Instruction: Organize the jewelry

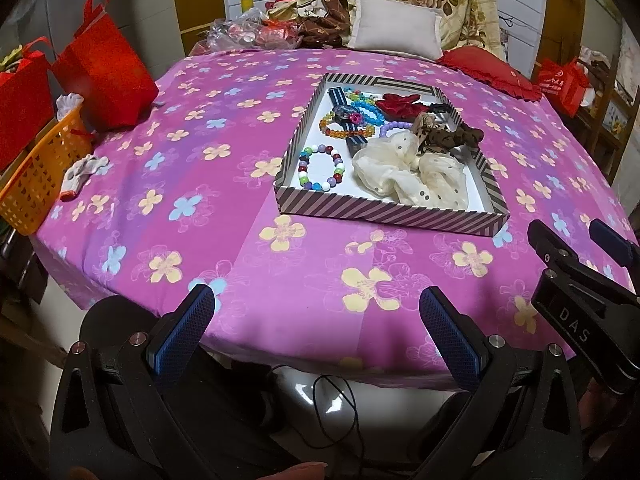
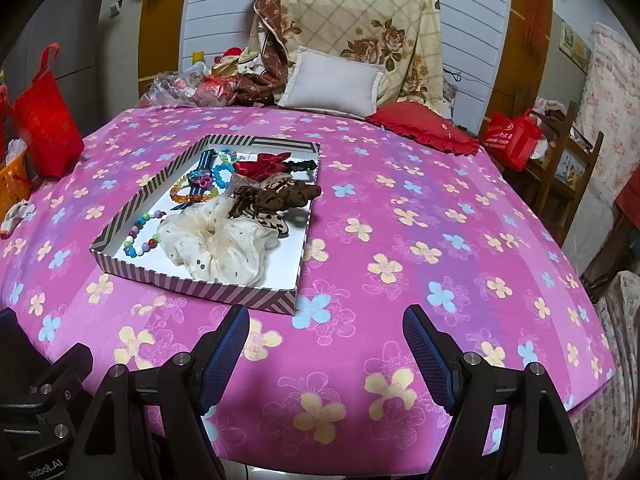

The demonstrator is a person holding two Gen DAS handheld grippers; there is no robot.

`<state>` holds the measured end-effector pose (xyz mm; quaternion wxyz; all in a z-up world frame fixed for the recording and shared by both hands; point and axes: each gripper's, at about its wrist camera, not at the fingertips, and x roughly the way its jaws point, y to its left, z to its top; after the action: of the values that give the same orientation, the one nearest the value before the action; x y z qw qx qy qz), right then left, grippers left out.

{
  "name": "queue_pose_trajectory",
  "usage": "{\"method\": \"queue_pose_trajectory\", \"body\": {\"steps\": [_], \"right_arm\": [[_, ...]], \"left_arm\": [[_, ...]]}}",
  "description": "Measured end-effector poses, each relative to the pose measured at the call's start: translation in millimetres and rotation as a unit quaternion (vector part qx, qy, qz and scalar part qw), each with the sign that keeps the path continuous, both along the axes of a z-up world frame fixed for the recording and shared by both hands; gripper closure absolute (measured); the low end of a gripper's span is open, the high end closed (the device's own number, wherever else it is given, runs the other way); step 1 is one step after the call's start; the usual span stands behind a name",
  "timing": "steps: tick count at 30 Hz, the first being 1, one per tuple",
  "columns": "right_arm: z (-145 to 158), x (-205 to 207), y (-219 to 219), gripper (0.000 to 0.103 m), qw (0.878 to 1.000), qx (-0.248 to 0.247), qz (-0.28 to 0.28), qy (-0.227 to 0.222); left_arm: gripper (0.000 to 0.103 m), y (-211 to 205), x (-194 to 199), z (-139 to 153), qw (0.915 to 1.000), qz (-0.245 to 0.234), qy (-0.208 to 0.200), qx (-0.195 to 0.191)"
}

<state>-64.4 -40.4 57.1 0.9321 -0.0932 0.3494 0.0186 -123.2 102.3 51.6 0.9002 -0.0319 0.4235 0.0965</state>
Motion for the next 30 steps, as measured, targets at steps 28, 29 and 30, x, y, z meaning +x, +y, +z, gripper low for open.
{"method": "queue_pose_trajectory", "body": {"steps": [28,29,30], "right_arm": [[-1.9,0.4,2.7,0.026,1.000,0.000,0.005,0.002],[-1.8,0.3,2.5,0.026,1.000,0.000,0.004,0.002],[-1.7,0.3,2.2,0.026,1.000,0.001,0.004,0.002]], "left_arm": [[0.001,0.3,1.9,-3.9,1.0000,-0.002,0.005,-0.004],[0.001,0.2,2.0,-4.3,1.0000,-0.002,0.006,-0.004],[0.001,0.1,2.3,-4.7,1.0000,-0.002,0.007,-0.005]]}}
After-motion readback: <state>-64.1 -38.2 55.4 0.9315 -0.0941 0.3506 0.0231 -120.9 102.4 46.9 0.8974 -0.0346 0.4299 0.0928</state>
